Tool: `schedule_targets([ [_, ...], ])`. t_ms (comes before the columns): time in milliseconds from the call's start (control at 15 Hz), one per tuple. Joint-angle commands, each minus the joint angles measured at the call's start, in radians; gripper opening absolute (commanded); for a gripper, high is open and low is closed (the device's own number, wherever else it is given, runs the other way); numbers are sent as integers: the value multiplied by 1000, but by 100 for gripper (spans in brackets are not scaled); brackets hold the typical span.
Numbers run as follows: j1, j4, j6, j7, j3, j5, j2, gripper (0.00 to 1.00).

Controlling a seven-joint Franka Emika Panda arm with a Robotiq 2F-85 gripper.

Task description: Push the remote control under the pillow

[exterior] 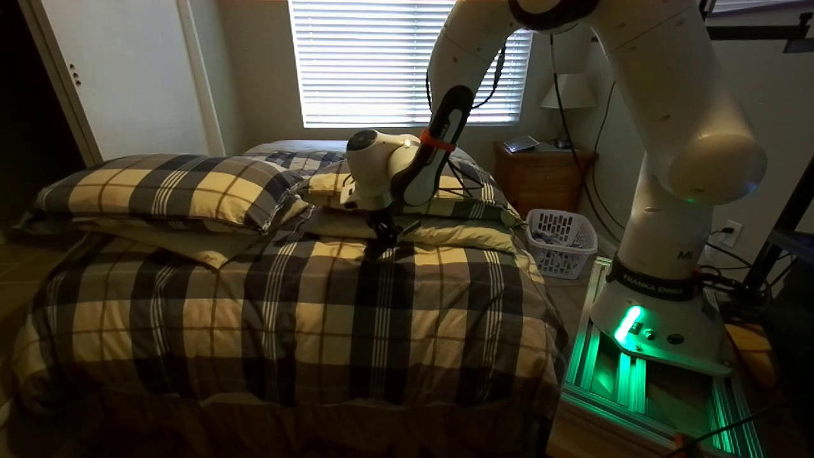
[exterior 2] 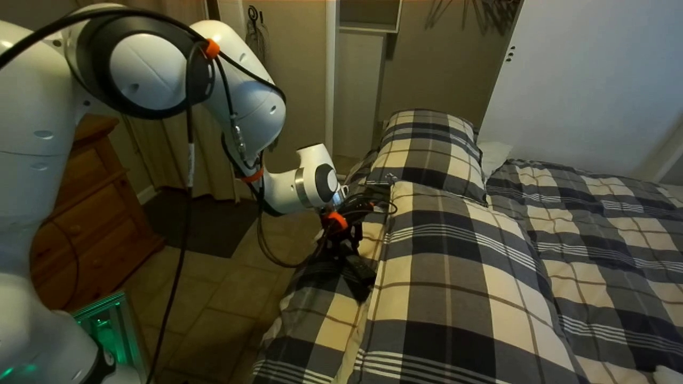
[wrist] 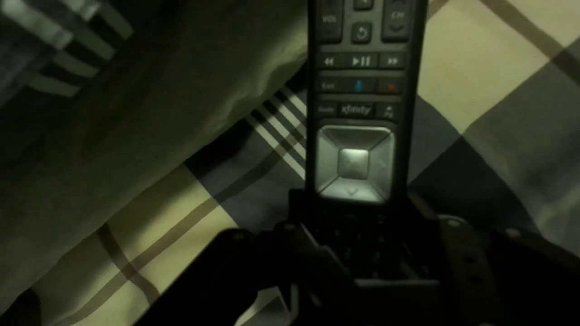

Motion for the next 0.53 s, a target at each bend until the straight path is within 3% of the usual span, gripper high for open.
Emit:
schedule_targets([
  [0,-43,-30,5,-101,11,-110,-44,28],
  [267,-81,-23,37,-162,14,-196,-42,28],
  [467,-128,-41,49,-272,43,-169,-54,28],
])
